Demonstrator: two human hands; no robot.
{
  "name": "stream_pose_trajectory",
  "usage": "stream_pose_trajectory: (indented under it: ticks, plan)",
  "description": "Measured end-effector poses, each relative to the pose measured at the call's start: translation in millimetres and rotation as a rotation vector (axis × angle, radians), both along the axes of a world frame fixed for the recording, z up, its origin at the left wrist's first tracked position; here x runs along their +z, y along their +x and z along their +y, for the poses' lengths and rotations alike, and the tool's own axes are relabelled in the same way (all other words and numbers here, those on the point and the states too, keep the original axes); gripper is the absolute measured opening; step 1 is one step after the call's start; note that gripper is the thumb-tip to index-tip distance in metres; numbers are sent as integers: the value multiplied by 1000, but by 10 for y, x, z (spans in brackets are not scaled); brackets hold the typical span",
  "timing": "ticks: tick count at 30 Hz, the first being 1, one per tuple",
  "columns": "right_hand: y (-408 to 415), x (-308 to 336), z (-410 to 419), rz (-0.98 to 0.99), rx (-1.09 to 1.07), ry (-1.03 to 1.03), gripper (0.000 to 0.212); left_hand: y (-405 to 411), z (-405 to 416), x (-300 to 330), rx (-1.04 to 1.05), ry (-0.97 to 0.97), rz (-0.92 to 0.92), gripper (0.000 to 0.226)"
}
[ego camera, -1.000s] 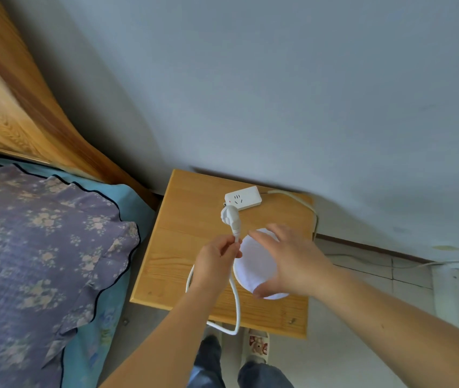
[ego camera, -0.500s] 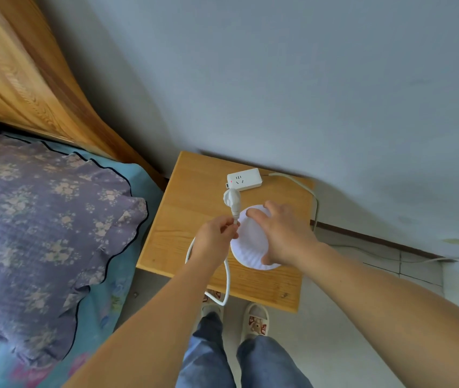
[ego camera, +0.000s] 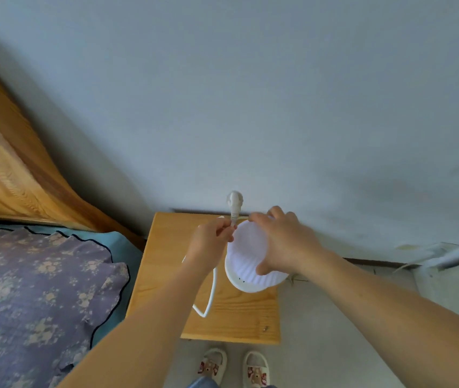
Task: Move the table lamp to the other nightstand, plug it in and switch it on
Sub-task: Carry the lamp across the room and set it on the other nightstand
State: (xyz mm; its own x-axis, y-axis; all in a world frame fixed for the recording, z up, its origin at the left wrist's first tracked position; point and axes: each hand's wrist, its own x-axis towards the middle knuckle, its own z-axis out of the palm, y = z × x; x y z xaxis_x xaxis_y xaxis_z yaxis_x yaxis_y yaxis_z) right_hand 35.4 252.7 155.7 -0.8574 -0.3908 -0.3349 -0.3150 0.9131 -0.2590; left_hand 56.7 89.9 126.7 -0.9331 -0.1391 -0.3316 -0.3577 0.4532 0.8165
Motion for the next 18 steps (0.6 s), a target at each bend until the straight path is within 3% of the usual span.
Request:
stream_pose_trajectory:
  ticks: [11, 18]
  plan:
    - [469, 615, 623, 92, -470, 38, 89, -332, 722, 539, -499, 55, 103, 17]
    - [1517, 933, 930, 160, -897, -5, 91, 26, 1379, 761, -915, 56, 220, 17]
